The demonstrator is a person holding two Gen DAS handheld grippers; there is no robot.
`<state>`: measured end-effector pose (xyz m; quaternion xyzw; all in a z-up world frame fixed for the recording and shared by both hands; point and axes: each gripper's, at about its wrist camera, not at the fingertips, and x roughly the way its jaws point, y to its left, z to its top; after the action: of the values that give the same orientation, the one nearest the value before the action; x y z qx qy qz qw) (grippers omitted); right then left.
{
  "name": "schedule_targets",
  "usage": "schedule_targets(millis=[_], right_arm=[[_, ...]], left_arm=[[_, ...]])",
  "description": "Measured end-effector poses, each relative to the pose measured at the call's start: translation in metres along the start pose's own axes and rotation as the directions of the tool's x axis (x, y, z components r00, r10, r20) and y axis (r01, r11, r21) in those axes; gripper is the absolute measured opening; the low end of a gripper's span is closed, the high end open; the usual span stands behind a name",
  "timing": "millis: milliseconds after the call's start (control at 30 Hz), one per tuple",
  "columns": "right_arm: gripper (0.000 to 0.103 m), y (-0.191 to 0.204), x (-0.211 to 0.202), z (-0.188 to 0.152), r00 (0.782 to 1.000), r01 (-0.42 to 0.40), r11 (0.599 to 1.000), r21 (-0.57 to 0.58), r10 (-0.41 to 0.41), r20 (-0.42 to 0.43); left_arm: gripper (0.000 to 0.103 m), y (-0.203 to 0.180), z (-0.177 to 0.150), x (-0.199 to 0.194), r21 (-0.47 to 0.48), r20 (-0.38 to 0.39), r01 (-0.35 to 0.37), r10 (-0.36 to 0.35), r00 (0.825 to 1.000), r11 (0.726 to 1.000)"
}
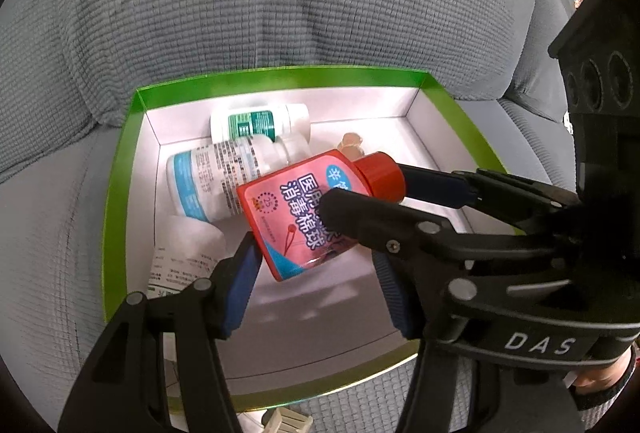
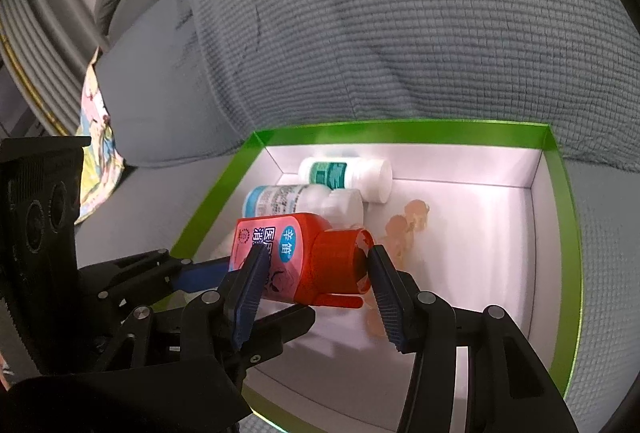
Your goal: Organize rigid objects
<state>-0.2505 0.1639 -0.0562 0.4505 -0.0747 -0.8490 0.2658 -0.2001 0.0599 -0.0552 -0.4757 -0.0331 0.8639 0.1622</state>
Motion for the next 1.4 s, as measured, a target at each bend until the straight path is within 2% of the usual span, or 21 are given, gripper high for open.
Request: schedule_targets(millis=[367,533,633,700,733,767,833,1033,1100,1133,1267,1400], right_arm=[[0.054,0.000,0.008,-0.005,0.999,0.027,1.000,0.002,-0.027,-0.031],[0.054,0.001,0.006,-0.008,0.999,0.038,0.999,0.005,-0.038,-0.036],[0.054,0.002,0.004,-0.011,0.997,0.054,0.999,0.002,-0.054,-0.047],[0.054,0.003,0.002,-0.013,0.997,0.065,0.998,0.002,-0.065,-0.045],[0.057,0.003,0.000,-0.013,0.997,0.070,0.998,0.003,-0.070,-0.043],[0.064,0.004,-0.004,-0.014,0.996,0.081,0.997,0.004,-0.080,-0.039],[0.069,0.004,-0.010,-0.014,0.995,0.097,0.995,0.001,-0.097,-0.028],[0.071,0.009,-0.040,-0.021,0.986,0.163,0.986,-0.019,-0.163,0.025],[0.074,0.011,-0.054,-0.025,0.981,0.188,0.982,-0.014,-0.187,0.061],[0.079,0.011,-0.060,-0.026,0.978,0.195,0.981,-0.009,-0.194,0.076],[0.081,0.016,-0.090,-0.036,0.972,0.184,0.983,0.014,-0.184,0.149],[0.082,0.026,-0.107,-0.045,0.968,0.179,0.984,0.007,-0.178,0.176]], left_arm=[[0.055,-0.003,-0.003,0.009,-0.004,-0.014,-0.005,0.005,1.000,1.000],[0.058,-0.005,-0.006,0.009,-0.012,-0.022,-0.018,0.017,1.000,1.000],[0.067,-0.007,-0.009,0.008,-0.005,-0.030,-0.046,0.046,0.998,0.999],[0.083,-0.008,-0.010,0.006,0.000,-0.025,-0.062,0.062,0.998,0.998],[0.084,-0.009,-0.010,0.003,0.000,-0.020,-0.066,0.066,0.998,0.998],[0.086,-0.009,-0.010,0.000,-0.002,-0.013,-0.072,0.072,0.997,0.997],[0.087,-0.010,-0.010,-0.005,0.000,-0.005,-0.083,0.083,0.997,0.997],[0.087,-0.016,-0.022,-0.028,0.020,0.048,-0.149,0.148,0.988,0.989],[0.089,-0.019,-0.026,-0.036,0.018,0.069,-0.166,0.165,0.984,0.986],[0.089,-0.020,-0.029,-0.041,0.018,0.086,-0.179,0.177,0.980,0.984],[0.089,-0.024,-0.041,-0.059,0.007,0.128,-0.205,0.202,0.971,0.979],[0.091,-0.028,-0.055,-0.079,-0.015,0.167,-0.199,0.199,0.966,0.980]])
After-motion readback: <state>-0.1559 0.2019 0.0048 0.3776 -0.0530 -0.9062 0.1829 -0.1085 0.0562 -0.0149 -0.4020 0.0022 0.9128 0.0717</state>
